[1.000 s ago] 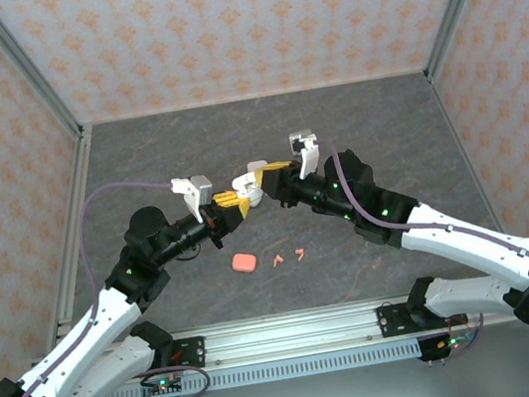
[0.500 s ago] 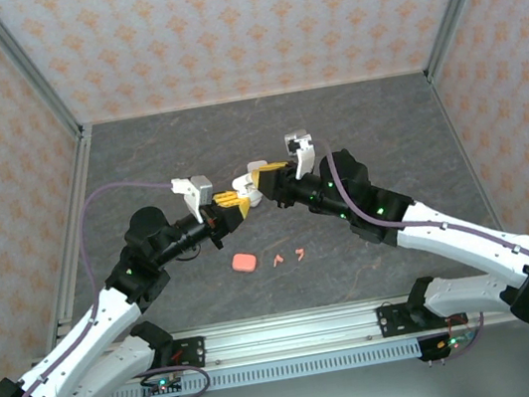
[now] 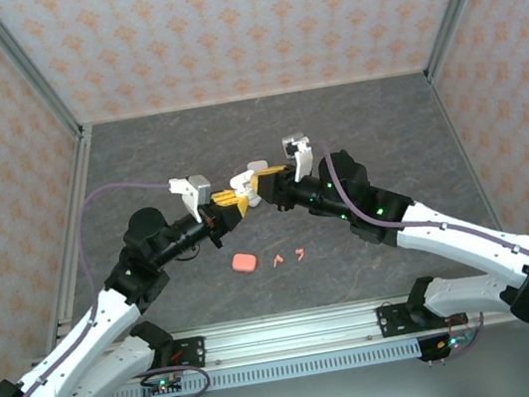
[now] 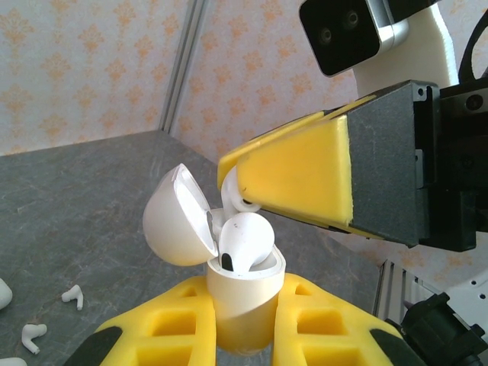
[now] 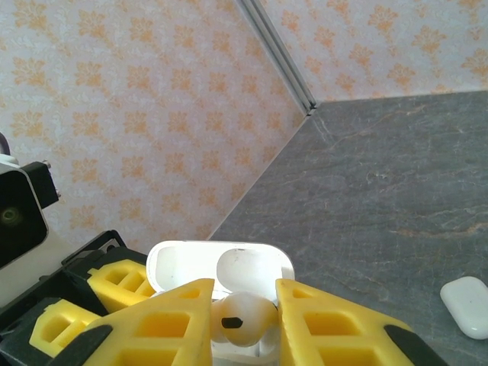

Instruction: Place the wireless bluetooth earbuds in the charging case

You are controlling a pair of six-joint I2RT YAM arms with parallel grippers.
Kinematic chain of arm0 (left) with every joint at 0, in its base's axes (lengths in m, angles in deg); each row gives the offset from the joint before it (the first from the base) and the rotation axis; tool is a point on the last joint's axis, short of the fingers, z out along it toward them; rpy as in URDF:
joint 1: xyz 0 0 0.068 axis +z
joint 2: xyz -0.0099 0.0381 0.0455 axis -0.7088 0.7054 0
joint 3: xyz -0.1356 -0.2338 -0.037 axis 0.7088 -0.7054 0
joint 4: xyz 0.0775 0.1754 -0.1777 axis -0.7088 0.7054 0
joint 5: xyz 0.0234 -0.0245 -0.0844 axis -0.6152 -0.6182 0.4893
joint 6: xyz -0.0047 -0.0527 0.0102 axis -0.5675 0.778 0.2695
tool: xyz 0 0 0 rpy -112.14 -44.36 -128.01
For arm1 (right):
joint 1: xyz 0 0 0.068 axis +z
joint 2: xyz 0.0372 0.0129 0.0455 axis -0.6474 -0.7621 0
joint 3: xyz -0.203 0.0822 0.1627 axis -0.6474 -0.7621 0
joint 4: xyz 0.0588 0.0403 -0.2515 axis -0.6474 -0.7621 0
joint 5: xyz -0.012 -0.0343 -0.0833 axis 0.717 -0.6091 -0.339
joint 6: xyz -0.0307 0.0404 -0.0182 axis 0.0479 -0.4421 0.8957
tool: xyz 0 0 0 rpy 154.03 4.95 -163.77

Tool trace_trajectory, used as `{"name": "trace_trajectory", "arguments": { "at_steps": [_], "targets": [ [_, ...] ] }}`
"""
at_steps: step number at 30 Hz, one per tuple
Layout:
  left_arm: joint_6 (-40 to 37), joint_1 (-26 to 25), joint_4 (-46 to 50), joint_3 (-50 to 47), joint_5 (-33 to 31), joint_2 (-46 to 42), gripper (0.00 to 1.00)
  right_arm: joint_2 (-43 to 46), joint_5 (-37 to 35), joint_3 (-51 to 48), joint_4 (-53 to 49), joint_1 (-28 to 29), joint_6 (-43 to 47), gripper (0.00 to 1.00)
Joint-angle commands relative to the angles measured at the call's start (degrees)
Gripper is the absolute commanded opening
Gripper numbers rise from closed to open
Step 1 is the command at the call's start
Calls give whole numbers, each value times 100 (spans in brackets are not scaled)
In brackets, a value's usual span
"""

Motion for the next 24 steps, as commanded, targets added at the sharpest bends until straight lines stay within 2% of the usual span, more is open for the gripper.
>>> {"name": "trace_trajectory", "arguments": {
  "at_steps": [1,6,12,19,24],
  "targets": [
    [48,-51,-316,-34,-107,-103,0,34,115,-23,-104,39,-28,23],
    [53,-51,-323,-33,-99,-86,0,-44,141,51,-188,39,-20,25],
    [47,-52,-305,-15,-89,-77,0,-9,186,122,-207,34,-74,34],
    [52,-56,-309,-46,-40,-113,0,522,-63,122,-146,19,-43,62],
    [90,-53,-382,-50,92,-126,0,867,241,0,21,-308,-211,78]
  ]
}}
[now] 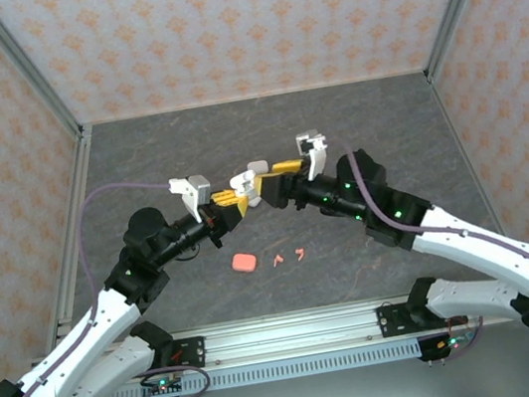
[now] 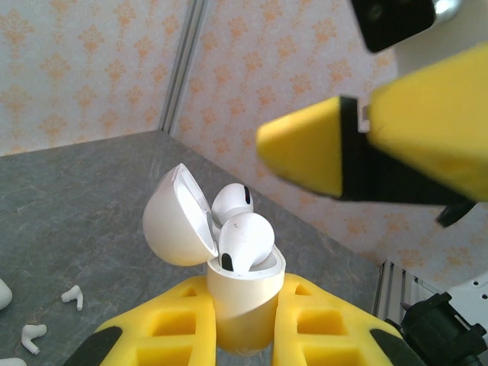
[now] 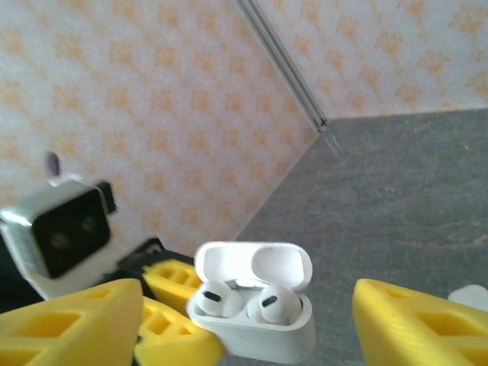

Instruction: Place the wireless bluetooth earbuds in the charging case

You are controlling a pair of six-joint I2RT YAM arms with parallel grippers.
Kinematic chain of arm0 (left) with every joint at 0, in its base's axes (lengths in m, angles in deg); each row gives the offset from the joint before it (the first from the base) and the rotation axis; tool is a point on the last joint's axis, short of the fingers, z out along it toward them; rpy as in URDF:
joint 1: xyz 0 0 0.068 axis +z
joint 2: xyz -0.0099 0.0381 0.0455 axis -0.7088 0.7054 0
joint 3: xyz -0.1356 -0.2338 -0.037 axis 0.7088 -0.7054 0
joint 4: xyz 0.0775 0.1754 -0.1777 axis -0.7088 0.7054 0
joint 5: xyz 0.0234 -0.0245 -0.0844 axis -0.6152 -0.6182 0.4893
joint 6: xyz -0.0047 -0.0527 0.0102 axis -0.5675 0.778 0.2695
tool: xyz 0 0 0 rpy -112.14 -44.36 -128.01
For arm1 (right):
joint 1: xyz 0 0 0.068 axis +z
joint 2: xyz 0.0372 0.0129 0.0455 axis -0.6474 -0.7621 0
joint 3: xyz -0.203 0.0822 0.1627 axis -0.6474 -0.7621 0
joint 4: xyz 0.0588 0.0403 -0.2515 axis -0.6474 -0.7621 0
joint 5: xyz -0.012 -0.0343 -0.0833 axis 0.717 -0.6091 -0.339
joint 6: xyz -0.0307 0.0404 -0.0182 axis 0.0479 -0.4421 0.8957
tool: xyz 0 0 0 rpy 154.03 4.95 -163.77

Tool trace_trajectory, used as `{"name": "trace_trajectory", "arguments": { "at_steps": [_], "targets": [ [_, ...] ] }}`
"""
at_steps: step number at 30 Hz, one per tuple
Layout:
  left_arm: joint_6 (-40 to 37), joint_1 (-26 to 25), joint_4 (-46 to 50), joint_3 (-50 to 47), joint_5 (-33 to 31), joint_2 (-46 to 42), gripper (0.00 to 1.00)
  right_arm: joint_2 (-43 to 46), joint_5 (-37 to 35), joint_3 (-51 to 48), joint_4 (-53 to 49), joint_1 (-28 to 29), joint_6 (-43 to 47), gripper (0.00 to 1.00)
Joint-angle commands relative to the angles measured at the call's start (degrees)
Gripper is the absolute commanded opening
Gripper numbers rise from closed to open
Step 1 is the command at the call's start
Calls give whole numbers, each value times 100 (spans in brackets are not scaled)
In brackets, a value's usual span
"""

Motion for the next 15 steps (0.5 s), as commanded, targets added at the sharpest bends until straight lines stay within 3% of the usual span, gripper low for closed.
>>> {"name": "trace_trajectory", "arguments": {
  "at_steps": [1,8,15],
  "targets": [
    [99,-56,-385,-50,112,-130,0,251,227,-30,279,-253,-151,80],
    [147,-51,-453,-59,275,-251,0,368,1171,-252,587,-769,-624,98],
    [425,-59,-1008,-136,622,-280,0,140,2104,-184,580,-834,-603,99]
  ]
}}
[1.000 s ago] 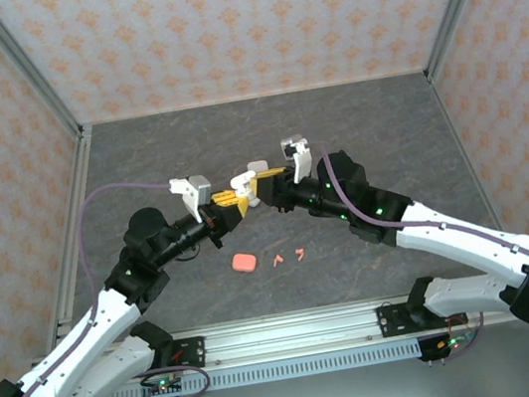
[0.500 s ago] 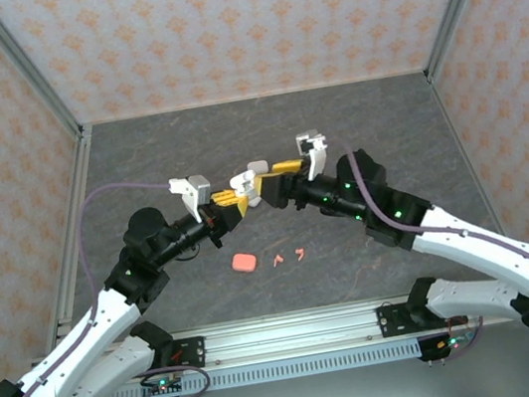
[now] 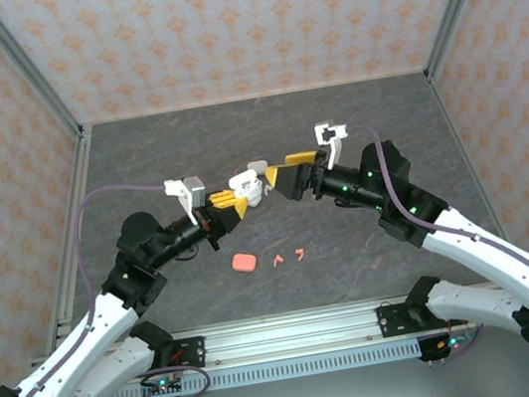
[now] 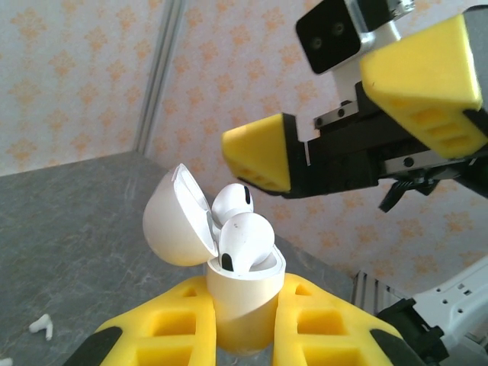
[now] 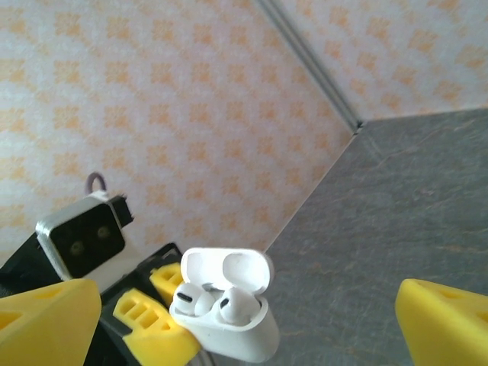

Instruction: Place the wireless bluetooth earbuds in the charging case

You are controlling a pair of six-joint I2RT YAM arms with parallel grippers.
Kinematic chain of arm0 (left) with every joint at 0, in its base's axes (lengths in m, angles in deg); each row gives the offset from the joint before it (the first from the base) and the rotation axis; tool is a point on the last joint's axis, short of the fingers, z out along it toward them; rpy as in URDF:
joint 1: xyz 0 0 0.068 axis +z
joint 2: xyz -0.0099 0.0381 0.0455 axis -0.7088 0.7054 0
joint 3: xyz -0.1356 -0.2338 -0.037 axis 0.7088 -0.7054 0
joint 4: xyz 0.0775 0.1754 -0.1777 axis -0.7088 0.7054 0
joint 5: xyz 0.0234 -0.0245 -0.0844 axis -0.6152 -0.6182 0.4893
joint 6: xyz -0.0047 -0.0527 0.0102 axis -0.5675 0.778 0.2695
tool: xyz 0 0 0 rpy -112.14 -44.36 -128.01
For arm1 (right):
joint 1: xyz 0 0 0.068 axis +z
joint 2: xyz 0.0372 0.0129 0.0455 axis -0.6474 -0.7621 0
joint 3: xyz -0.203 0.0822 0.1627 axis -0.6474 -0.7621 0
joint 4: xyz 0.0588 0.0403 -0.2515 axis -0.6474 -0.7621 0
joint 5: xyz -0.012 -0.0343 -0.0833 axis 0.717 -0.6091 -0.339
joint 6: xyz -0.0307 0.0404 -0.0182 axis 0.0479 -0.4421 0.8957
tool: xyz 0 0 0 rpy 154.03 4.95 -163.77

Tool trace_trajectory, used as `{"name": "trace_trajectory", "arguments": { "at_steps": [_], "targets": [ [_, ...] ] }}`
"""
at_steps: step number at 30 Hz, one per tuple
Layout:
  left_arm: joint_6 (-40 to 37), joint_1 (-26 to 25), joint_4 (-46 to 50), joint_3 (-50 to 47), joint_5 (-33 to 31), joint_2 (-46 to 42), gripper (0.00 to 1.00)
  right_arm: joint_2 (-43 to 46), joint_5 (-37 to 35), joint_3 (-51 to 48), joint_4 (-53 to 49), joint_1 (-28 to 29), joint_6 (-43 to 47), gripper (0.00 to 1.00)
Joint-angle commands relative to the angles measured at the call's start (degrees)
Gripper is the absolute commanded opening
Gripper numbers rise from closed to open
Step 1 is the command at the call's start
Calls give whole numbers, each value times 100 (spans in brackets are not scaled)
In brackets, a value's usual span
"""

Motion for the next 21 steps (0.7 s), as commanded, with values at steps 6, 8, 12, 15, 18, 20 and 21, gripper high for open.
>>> {"name": "trace_trajectory", "arguments": {
  "at_steps": [6,8,12,15,18,20,21],
  "targets": [
    [304,-81,-793,-96,376,-120,0,-461,1325,124,717,-14,-345,99],
    [307,-108,-801,-88,388,-118,0,-562,1448,175,788,-17,-394,99],
    [287,-150,-775,-73,387,-97,0,-687,1690,248,1055,-14,-477,100],
    [275,-165,-776,-70,378,-63,0,-725,1811,322,1210,-6,-505,97],
    [273,-181,-767,-52,361,-25,0,-751,1949,401,1266,-6,-516,92],
    [263,-186,-748,-42,352,2,0,-751,2025,435,1306,-5,-524,89],
    [247,-183,-715,-35,351,23,0,-751,2068,445,1328,7,-525,88]
  ]
}}
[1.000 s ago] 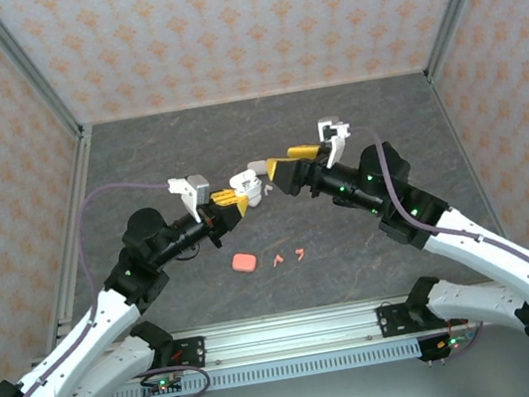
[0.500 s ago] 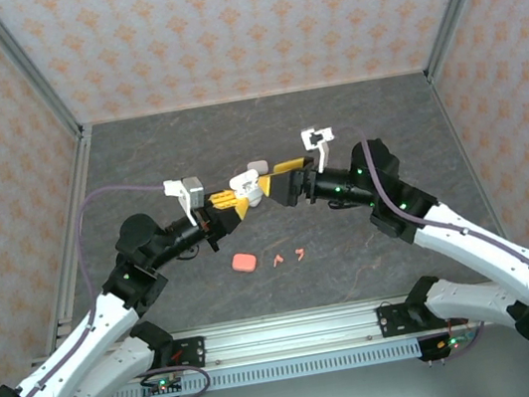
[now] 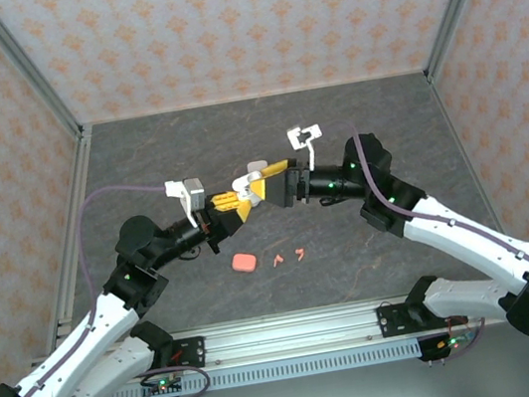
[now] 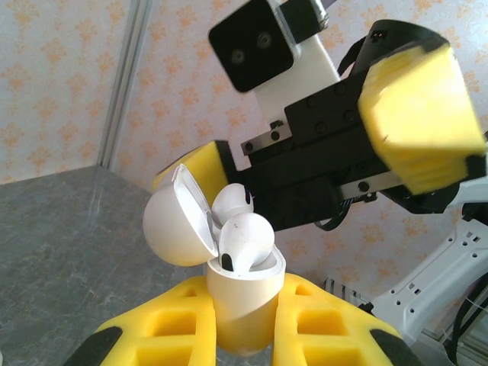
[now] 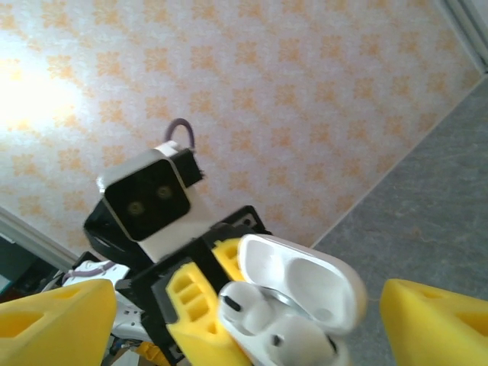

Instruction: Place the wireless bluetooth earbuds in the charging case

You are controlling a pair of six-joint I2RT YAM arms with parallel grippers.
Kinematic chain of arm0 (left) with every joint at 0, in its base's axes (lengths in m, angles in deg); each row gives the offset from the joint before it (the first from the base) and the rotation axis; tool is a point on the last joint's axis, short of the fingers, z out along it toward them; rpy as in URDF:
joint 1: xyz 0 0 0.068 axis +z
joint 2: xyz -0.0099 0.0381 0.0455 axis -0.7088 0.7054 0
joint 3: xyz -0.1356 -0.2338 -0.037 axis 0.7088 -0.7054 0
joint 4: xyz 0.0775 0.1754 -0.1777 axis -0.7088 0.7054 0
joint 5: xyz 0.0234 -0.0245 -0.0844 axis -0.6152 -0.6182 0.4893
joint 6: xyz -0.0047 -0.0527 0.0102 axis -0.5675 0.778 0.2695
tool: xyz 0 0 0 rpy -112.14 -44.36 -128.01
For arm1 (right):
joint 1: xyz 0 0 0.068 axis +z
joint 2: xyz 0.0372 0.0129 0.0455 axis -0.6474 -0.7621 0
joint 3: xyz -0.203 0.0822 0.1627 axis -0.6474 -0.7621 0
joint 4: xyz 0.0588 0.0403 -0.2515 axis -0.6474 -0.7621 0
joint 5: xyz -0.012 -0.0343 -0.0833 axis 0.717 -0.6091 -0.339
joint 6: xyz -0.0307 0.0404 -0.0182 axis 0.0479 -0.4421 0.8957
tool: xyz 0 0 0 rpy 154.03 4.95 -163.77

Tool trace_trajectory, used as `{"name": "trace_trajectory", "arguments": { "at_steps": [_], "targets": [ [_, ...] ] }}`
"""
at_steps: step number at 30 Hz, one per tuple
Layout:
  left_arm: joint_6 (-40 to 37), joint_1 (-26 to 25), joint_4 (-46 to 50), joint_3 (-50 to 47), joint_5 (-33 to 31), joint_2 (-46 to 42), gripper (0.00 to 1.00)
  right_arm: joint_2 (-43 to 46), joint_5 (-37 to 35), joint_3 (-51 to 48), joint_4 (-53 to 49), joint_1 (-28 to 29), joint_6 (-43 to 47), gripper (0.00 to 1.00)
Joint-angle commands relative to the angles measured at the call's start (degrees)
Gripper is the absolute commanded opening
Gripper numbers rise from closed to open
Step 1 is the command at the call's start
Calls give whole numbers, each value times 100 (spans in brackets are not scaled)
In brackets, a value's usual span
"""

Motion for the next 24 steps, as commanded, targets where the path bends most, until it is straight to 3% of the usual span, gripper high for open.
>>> {"name": "trace_trajectory", "arguments": {
  "at_steps": [1,24],
  "targets": [
    [-26,-73,-236,33,75,22,0,-6,344,235,446,1,-5,87],
    [-215,-87,99,79,-70,145,0,277,260,159,183,1,406,75]
  ]
}}
